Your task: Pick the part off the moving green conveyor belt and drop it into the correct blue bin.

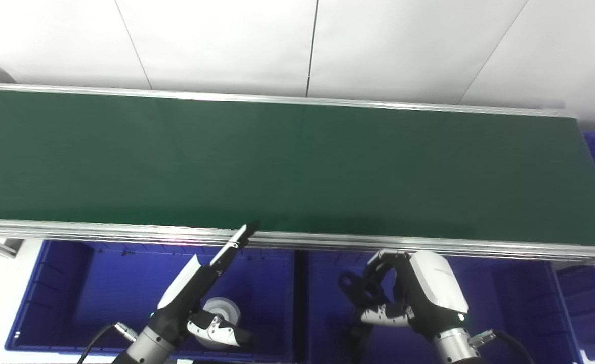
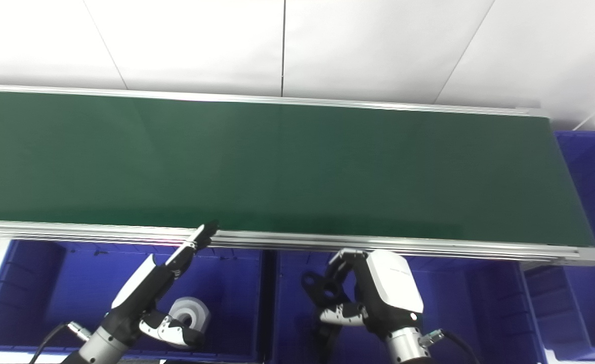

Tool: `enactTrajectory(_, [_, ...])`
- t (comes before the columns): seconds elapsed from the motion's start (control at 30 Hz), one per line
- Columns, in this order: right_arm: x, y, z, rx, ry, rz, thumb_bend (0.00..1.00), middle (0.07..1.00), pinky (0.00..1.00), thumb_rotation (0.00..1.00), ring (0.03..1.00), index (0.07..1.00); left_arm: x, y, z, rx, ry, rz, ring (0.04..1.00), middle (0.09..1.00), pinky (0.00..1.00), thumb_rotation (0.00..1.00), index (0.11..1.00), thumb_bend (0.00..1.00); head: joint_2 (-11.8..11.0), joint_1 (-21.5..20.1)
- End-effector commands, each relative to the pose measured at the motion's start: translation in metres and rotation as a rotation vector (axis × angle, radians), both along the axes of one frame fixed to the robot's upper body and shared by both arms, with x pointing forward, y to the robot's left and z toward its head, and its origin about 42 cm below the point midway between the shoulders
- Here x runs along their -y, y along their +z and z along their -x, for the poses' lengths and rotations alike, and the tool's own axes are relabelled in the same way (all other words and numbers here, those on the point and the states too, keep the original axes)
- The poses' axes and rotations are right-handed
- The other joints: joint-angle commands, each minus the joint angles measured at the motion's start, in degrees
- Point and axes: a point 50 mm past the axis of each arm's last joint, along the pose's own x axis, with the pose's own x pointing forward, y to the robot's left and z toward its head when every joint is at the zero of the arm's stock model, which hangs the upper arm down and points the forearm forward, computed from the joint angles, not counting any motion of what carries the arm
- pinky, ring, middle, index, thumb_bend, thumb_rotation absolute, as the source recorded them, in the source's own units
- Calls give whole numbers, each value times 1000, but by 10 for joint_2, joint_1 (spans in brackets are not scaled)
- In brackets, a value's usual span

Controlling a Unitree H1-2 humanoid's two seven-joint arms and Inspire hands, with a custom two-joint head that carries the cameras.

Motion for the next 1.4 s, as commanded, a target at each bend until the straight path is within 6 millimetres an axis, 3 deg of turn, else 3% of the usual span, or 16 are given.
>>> enactTrajectory(0.0, [-1, 5, -3, -12, -11, 16, 530, 469, 138, 0, 208, 484, 0, 9, -3, 36, -7, 29, 1000, 1000, 972, 597, 1000, 878, 4, -4])
enactTrajectory(0.3, [2, -18, -17, -185, -11, 91, 529, 473, 192, 0, 273, 486, 2, 13, -10, 42, 2, 23, 997, 1000, 966, 612, 1000, 894, 9, -14])
enactTrajectory(0.37, [1, -23, -21, -207, -14, 102, 521, 416, 231, 0, 325, 513, 2, 12, -11, 44, 5, 26, 996, 1000, 968, 611, 1000, 894, 8, -14])
enactTrajectory(0.4, [0, -24, -23, -212, -12, 107, 524, 447, 245, 0, 340, 502, 2, 12, -12, 44, 5, 27, 997, 1000, 970, 609, 1000, 891, 8, -14])
enactTrajectory(0.5, [-1, -25, -25, -265, -12, 111, 528, 471, 213, 0, 299, 493, 2, 11, -13, 35, 5, 31, 1000, 1000, 980, 604, 1000, 890, 7, -13])
enactTrajectory(0.53, [-2, -25, -25, -279, 1, 123, 548, 478, 241, 0, 345, 691, 2, 11, -13, 34, 5, 29, 1000, 1000, 977, 600, 1000, 896, 7, -13])
enactTrajectory(0.57, [-3, -25, -25, -286, 21, 141, 608, 604, 385, 129, 524, 762, 2, 11, -14, 35, 5, 26, 1000, 1000, 974, 607, 1000, 900, 4, -10])
enactTrajectory(0.6, [-3, -26, -25, -292, 46, 163, 620, 630, 411, 157, 555, 769, 2, 10, -14, 35, 5, 25, 1000, 1000, 974, 608, 1000, 900, 3, -8])
enactTrajectory(0.63, [-3, -26, -24, -295, 61, 176, 640, 722, 537, 243, 675, 791, 2, 10, -14, 35, 4, 23, 1000, 1000, 977, 608, 1000, 901, 2, -7])
enactTrajectory(0.67, [-4, -25, -24, -300, 78, 192, 650, 770, 603, 287, 737, 803, 2, 10, -13, 36, 4, 21, 1000, 1000, 978, 608, 1000, 901, 2, -4])
enactTrajectory(0.7, [-5, -24, -24, -305, 88, 201, 662, 845, 773, 382, 843, 833, 2, 9, -13, 36, 4, 20, 1000, 1000, 980, 611, 1000, 902, 2, -4])
enactTrajectory(0.87, [-12, -7, -13, -240, 65, 220, 710, 917, 981, 530, 953, 885, 0, 9, -13, 30, -5, 26, 1000, 1000, 995, 592, 1000, 895, 0, -2])
enactTrajectory(1.03, [-20, 12, 3, -146, 5, 162, 723, 921, 1000, 516, 956, 919, -2, 10, -11, 32, -5, 16, 1000, 1000, 994, 588, 1000, 889, -2, 5])
enactTrajectory(1.13, [-22, 23, 14, -111, -27, 24, 698, 929, 1000, 484, 949, 956, -3, 9, -9, 27, -8, 13, 1000, 1000, 999, 587, 1000, 887, -4, 9])
enactTrajectory(1.23, [-20, 32, 31, -85, -102, -280, 741, 942, 884, 421, 933, 979, -5, 9, -7, 14, -9, 10, 1000, 1000, 988, 590, 1000, 890, -5, 16])
enactTrajectory(1.37, [-18, 32, 48, -23, -131, -455, 812, 958, 821, 430, 917, 995, -7, 8, -6, 3, -10, 12, 1000, 1000, 997, 580, 1000, 892, -10, 20])
